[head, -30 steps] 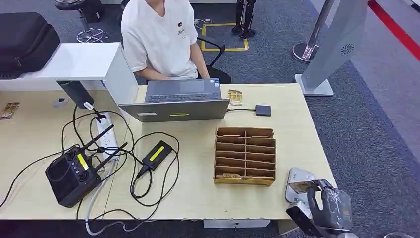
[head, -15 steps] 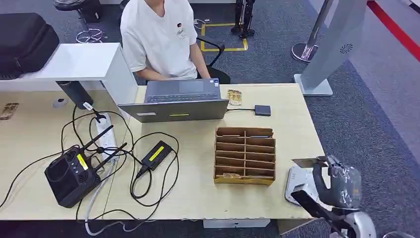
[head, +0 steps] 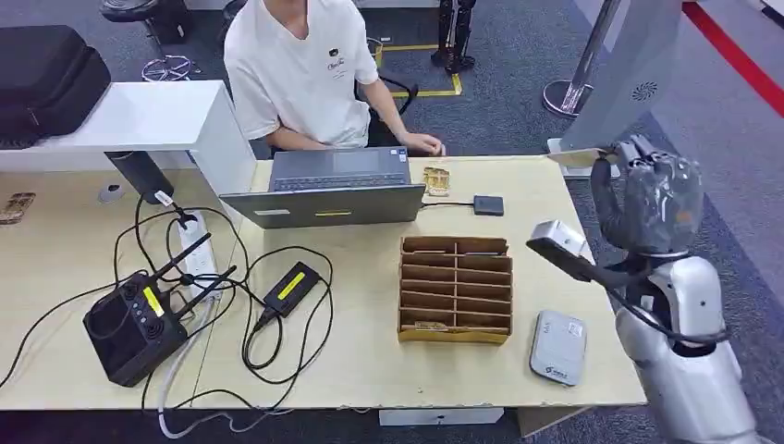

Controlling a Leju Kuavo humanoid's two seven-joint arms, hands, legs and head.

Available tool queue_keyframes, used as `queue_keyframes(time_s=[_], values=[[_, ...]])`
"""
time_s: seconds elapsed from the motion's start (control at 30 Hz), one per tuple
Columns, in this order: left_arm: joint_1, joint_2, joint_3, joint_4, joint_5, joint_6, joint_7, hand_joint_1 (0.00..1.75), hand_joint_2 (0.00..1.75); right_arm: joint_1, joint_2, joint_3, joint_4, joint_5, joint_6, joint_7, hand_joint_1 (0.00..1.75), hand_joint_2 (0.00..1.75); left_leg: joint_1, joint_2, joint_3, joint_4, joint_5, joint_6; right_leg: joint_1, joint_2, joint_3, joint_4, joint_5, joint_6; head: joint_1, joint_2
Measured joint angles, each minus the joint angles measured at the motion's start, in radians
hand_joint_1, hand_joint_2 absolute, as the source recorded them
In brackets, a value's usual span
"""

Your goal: Pass the card to the sensor for recognition and then transmit it.

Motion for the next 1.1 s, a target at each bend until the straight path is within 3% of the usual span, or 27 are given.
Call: queue_keyframes(time_s=[0.13, 0.3, 0.53, 0.57, 0.8, 1.1], values=[[-0.006, 0.0, -0.003, 0.0, -0.03, -0.014, 0.011, 0.0, 1.75, -0.177, 0.083, 0.12, 0.19, 0.153, 0.0, 0.084, 1.75, 1.75, 0.0, 0.001, 0.0, 0.0, 0.002, -0.002, 0.0, 0.001, -0.002, 0.002, 0.002, -0.002, 0.0, 0.0], [-0.02, 0.0, -0.009, 0.0, -0.039, -0.038, 0.012, 0.0, 1.75, -0.32, 0.199, 0.243, 0.435, 0.257, -0.016, 0.142, 1.75, 1.75, 0.001, 0.0, -0.001, 0.0, 0.003, -0.003, 0.001, 0.001, -0.003, 0.003, 0.002, -0.003, -0.001, 0.0], [-0.023, -0.001, -0.009, 0.0, -0.03, -0.072, -0.022, 0.0, 1.75, -0.422, 0.327, 0.352, 0.696, 0.321, -0.037, 0.162, 1.75, 1.75, 0.001, -0.001, -0.002, 0.0, 0.003, -0.003, 0.001, 0.0, -0.004, 0.003, 0.002, -0.003, 0.0, 0.0], [-0.023, -0.002, -0.009, 0.0, -0.027, -0.077, -0.027, 0.0, 1.75, -0.426, 0.337, 0.36, 0.715, 0.322, -0.039, 0.162, 0.0, 1.75, 0.001, -0.001, -0.002, 0.0, 0.003, -0.003, 0.001, 0.0, -0.004, 0.003, 0.002, -0.003, 0.0, 0.0], [-0.022, -0.001, -0.008, 0.0, -0.004, -0.121, -0.055, 0.0, 1.75, -0.44, 0.378, 0.393, 0.784, 0.315, -0.058, 0.152, 0.0, 1.75, 0.001, -0.001, -0.003, 0.0, 0.003, -0.003, 0.001, -0.001, -0.005, 0.003, 0.002, -0.003, 0.0, 0.0], [-0.022, -0.001, 0.0, 0.0, -0.004, -0.098, -0.05, 0.0, 1.75, -0.433, 0.379, 0.403, 0.797, 0.301, -0.058, 0.153, 0.0, 1.75, 0.001, -0.001, -0.003, 0.0, 0.003, -0.003, 0.001, 0.0, -0.006, 0.003, 0.002, -0.003, 0.0, 0.0]])
